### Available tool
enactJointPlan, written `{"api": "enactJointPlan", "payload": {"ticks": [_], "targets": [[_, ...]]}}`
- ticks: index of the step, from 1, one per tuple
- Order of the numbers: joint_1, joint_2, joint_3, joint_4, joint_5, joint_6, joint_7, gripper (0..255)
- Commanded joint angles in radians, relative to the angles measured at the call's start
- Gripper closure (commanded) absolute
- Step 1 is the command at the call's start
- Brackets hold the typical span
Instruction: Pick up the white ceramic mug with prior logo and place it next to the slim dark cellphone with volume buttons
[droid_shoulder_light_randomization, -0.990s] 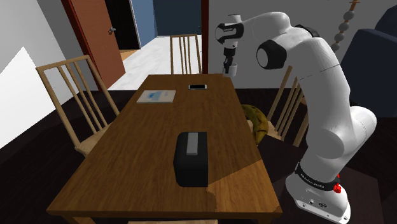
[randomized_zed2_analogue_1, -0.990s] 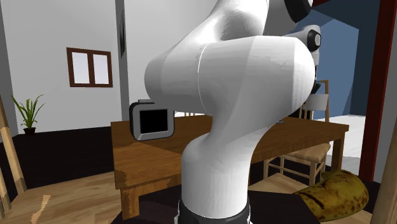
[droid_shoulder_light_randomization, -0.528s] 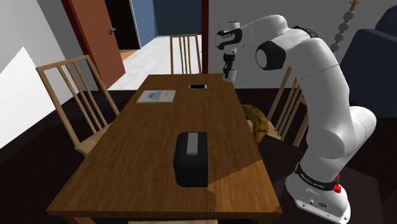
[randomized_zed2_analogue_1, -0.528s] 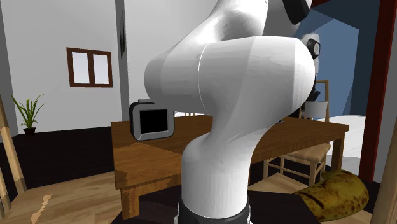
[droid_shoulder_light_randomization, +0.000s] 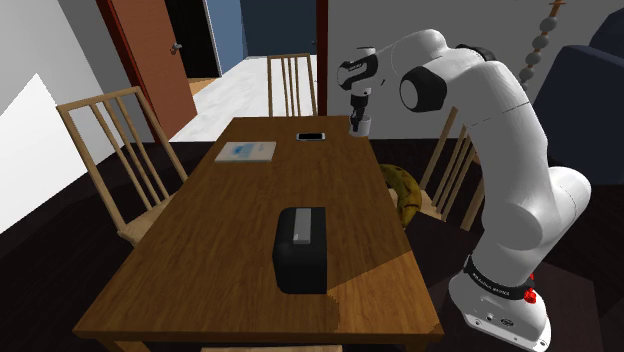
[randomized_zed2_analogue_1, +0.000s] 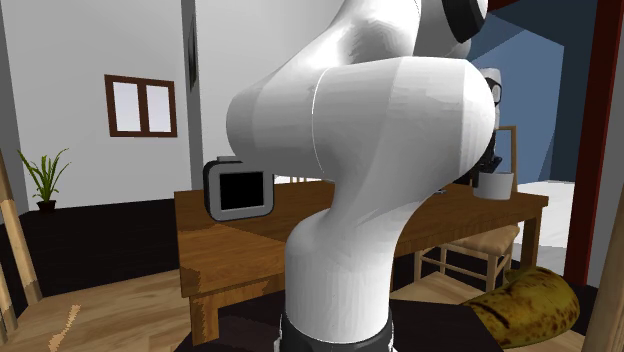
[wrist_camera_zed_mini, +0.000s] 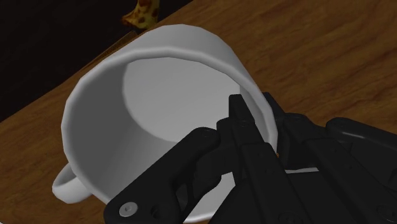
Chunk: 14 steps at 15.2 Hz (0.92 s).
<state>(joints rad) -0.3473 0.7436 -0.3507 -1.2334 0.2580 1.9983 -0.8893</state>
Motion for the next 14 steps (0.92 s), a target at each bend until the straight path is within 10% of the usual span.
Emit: {"api": "enactJointPlan", "payload": {"ticks": [1,7,8,14], "targets": [[-0.001,0.005,0.001,0.001,0.001,0.005,0.000,255],[-0.001,0.005,0.001,0.001,0.001,0.005,0.000,255],[-0.001,0.005,0.001,0.001,0.001,0.005,0.000,0],[-0.001,-0.008,-0.002,0.013,-0.003,-0.019,0.002,0]]}}
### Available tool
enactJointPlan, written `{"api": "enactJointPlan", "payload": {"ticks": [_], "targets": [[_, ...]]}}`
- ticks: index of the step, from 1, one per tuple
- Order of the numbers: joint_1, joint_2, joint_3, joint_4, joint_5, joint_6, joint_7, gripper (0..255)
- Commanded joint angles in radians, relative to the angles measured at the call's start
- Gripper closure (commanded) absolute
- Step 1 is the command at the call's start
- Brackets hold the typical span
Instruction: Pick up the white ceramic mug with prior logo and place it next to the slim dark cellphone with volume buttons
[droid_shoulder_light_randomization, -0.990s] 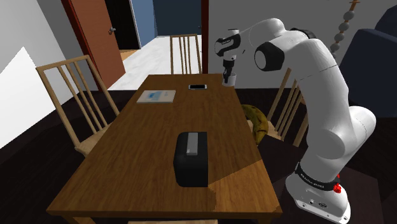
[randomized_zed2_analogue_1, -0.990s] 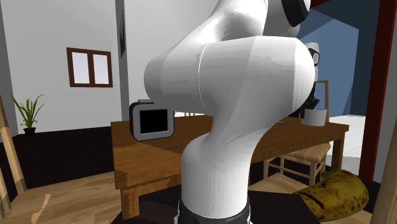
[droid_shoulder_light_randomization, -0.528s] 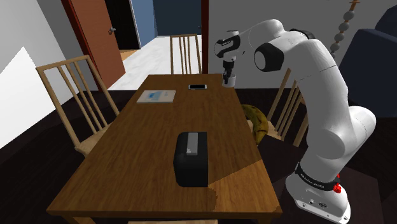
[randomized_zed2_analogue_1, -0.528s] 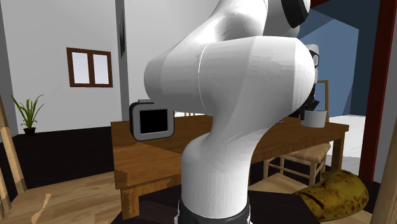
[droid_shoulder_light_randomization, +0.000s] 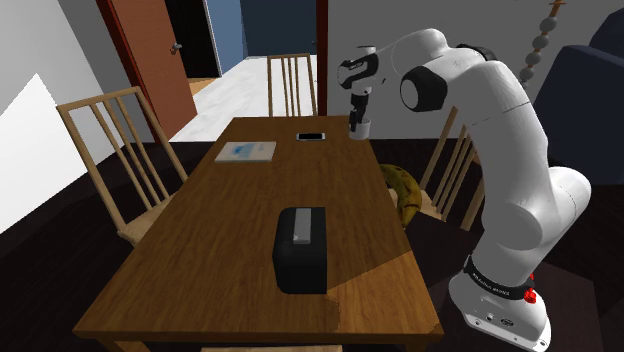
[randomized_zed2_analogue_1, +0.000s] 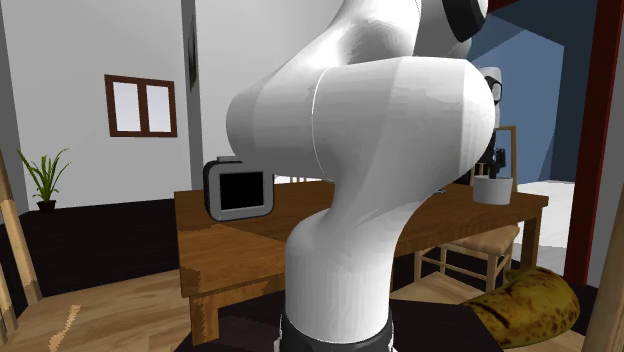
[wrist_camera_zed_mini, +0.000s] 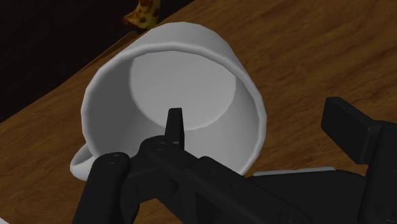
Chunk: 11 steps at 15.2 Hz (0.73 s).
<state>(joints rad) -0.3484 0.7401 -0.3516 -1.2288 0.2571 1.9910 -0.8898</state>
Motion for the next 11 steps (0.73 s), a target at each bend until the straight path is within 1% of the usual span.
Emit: {"api": "enactJointPlan", "payload": {"ticks": [1,3,11], "targets": [[0.001,-0.016,-0.004,0.022,-0.006,-0.037,0.005,0],[0.000,-0.035,-0.008,0.053,-0.012,-0.085,0.010,0],[0.000,-0.035,-0.008,0.053,-0.012,-0.085,0.010,0]]}}
